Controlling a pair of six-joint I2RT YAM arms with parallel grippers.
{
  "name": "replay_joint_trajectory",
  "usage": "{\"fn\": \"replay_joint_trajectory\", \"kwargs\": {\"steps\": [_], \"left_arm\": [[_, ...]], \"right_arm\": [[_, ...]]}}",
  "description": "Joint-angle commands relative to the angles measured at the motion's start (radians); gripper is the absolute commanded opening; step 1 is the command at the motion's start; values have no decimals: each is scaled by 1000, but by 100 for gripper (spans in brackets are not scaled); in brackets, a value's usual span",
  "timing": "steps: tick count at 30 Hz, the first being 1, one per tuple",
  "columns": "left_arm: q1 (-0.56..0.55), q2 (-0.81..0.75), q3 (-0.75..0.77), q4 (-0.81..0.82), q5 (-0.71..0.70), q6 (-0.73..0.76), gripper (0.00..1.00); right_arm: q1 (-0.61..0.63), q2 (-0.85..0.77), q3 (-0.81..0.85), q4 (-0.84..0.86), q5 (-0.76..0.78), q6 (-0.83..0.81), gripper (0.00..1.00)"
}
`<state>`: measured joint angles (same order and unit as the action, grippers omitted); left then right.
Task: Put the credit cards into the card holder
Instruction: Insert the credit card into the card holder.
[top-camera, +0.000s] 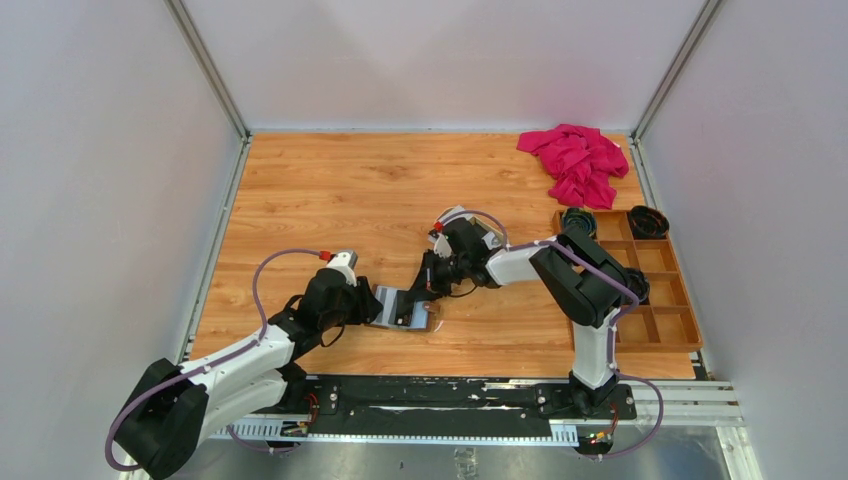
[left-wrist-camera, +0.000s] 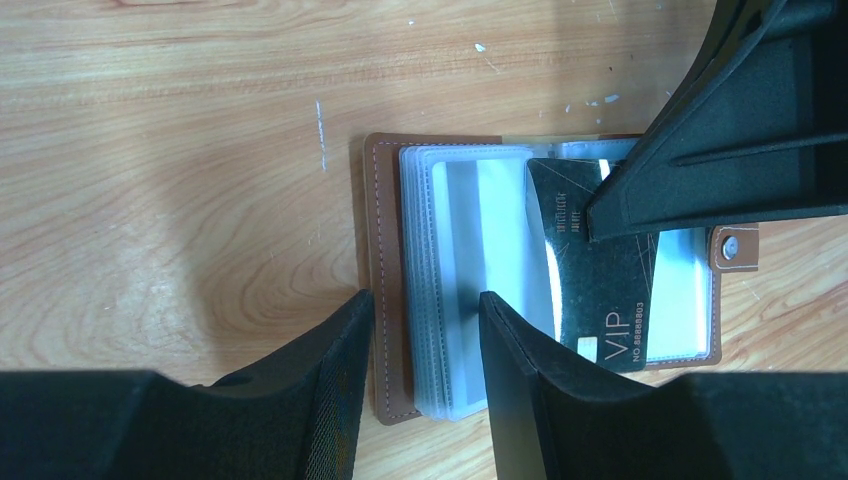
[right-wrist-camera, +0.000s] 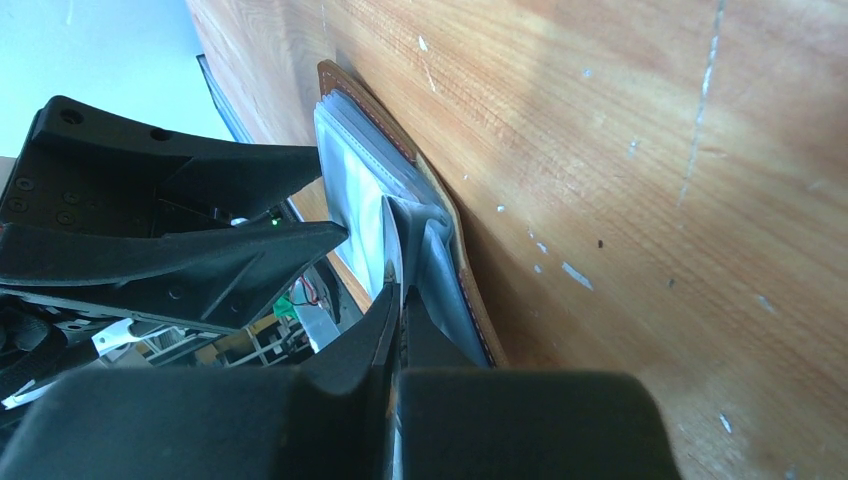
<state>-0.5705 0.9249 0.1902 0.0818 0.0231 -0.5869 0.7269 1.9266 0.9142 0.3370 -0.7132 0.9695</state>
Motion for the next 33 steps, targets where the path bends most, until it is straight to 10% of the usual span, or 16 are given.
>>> {"fn": "replay_joint_trajectory", "kwargs": {"steps": [1,33], "left_arm": [[8,13,0,-25,18,-4,45],[17,32,5,-15,48,7,45]], "right_arm": [[21,12,-43,-116,68,-15,0],[12,39,-37,-101,45,4,0]]}}
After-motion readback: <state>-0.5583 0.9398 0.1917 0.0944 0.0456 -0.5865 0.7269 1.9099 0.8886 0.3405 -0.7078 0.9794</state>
